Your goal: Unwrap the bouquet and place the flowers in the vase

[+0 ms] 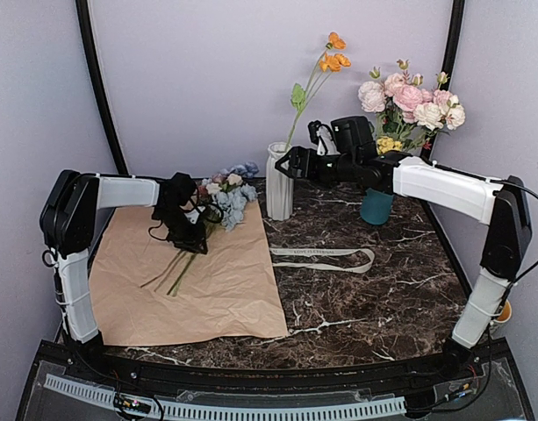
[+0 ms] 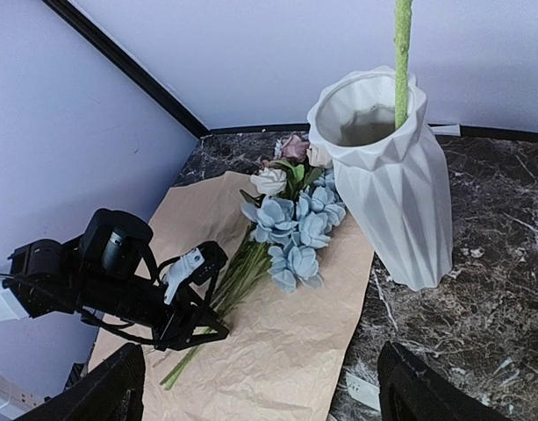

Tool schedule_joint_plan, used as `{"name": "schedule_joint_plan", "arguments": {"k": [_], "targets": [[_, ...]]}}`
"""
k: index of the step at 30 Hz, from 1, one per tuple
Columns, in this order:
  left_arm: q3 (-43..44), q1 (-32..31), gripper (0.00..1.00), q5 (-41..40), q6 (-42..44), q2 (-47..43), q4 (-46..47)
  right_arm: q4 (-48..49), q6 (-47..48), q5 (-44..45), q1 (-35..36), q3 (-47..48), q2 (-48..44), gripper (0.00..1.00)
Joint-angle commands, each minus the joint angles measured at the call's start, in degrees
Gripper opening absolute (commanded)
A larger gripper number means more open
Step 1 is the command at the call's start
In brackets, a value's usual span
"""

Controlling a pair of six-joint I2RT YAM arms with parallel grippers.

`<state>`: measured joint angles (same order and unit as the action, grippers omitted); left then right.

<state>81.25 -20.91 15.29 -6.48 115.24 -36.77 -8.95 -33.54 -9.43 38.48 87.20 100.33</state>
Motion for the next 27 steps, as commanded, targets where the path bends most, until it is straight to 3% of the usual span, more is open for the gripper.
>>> {"name": "schedule_joint_plan", "arguments": {"k": [1, 6, 10, 11, 19, 23, 27], "targets": [[1.45, -1.20, 0.35, -8.04, 1.50, 1.12, -1.50, 2.74, -0.40, 0.11, 0.50, -1.28, -2.20, 0.91], [1.47, -2.37, 0.30, -8.20, 2.02, 1.37, -0.98, 2.79, -0.63, 0.32, 0.57, -1.68, -2.62, 0.91], [2.31, -2.48, 0.03, -6.75, 1.62, 0.41, -1.04, 3.02, -0.68, 0.58, 0.58, -1.90, -2.96, 0.91], [2.82, -2.53, 0.00, -6.52, 1.38, -0.14, -1.28, 3.12, -0.61, 0.45, 0.56, -1.82, -2.84, 0.91], [10.32, -1.82, 0.00, -6.56, -0.34, -5.28, -7.61, 3.48, -0.41, -0.97, 0.56, -0.21, -1.81, 0.91], [10.18, 1.98, 0.00, 9.11, -3.69, -8.23, -7.13, 4.05, -0.28, -1.73, 0.60, -0.02, -1.49, 0.91], [0.92, 9.43, 0.00, 34.14, -11.51, -12.54, 3.77, 4.32, -0.31, -2.75, 0.54, 0.34, -1.13, 0.91]]}}
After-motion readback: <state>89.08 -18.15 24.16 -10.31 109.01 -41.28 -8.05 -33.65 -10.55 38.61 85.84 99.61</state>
